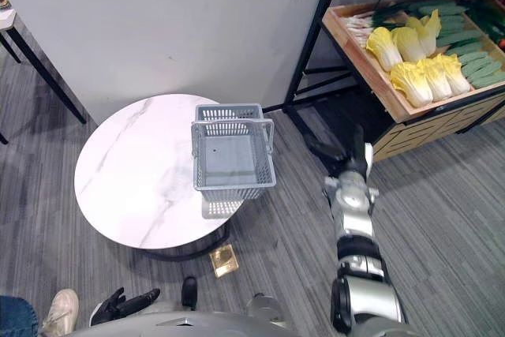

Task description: Pick vegetable in the basket

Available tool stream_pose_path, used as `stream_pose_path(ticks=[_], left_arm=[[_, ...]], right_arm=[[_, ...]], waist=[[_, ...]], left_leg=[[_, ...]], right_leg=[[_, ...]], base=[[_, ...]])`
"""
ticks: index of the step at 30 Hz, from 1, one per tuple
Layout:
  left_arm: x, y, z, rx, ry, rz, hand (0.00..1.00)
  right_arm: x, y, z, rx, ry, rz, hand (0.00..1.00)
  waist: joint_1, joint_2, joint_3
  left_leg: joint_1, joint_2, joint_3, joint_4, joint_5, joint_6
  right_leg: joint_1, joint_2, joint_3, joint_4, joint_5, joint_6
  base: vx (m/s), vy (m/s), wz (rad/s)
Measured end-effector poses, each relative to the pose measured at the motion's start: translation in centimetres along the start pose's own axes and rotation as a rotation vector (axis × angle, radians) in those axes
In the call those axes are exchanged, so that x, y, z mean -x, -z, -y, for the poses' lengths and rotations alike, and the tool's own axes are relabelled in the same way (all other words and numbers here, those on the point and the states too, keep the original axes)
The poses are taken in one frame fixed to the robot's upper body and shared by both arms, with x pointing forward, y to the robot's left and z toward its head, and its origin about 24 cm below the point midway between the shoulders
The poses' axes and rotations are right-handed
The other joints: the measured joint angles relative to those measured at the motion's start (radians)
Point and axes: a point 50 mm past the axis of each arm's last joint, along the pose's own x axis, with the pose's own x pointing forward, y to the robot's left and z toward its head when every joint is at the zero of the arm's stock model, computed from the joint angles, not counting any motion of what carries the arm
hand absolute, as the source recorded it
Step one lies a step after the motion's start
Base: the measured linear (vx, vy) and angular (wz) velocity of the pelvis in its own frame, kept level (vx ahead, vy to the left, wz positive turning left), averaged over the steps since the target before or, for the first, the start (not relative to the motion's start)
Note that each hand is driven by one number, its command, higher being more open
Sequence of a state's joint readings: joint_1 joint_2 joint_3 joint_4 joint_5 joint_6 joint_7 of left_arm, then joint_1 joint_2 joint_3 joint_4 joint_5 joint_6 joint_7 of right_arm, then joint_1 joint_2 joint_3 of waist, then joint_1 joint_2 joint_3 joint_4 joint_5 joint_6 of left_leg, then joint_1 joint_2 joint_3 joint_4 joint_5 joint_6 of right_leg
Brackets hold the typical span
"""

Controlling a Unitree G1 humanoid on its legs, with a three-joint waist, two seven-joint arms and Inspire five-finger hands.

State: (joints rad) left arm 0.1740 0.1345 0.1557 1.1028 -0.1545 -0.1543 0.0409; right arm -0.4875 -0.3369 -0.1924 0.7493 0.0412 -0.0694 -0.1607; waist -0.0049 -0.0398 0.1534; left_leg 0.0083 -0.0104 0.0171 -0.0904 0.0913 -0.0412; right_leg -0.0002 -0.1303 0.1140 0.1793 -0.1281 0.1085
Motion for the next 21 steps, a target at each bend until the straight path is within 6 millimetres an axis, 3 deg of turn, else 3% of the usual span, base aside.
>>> stream_pose_path(ticks=[4, 12, 17, 21], left_arm=[[0.2, 0.3, 0.3, 0.033, 0.003, 0.002, 1.0], [0.2, -0.5, 0.1, 0.056, 0.006, 0.047, 1.0], [0.0, -1.2, 0.4, 0.061, 0.017, 0.071, 1.0], [-0.1, -1.6, 0.7, 0.077, 0.027, 0.082, 1.0]], right_arm=[[-1.6, -3.1, -1.8, 0.143, -0.094, 0.068, 1.0], [-2.7, -9.0, -7.2, 0.603, -0.385, 0.236, 1.0], [-2.6, -10.8, -9.7, 0.814, -0.446, 0.304, 1.0], [-2.2, -12.3, -11.2, 0.932, -0.503, 0.362, 1.0]], waist=[[0.002, 0.016, 0.009], [0.015, -0.001, 0.039], [0.04, 0.0, 0.06], [0.054, 0.011, 0.069]], left_leg=[[-0.006, 0.015, -0.015, 0.0, 0.018, -0.006], [-0.025, -0.002, -0.02, 0.004, 0.024, 0.004], [-0.031, -0.004, -0.032, 0.005, 0.021, 0.008], [-0.032, 0.016, -0.046, 0.005, 0.018, 0.007]], right_leg=[[0.002, 0.008, -0.025, -0.008, -0.014, 0.001], [0.002, -0.006, -0.026, -0.026, -0.002, 0.007], [0.003, -0.007, -0.025, -0.024, 0.009, 0.014], [0.001, 0.013, -0.018, -0.024, 0.045, 0.002]], base=[[-0.06, -0.054, 0.14], [0.04, -0.004, 0.03], [0.06, 0.012, 0.13], [0.01, 0.003, 0.02]])
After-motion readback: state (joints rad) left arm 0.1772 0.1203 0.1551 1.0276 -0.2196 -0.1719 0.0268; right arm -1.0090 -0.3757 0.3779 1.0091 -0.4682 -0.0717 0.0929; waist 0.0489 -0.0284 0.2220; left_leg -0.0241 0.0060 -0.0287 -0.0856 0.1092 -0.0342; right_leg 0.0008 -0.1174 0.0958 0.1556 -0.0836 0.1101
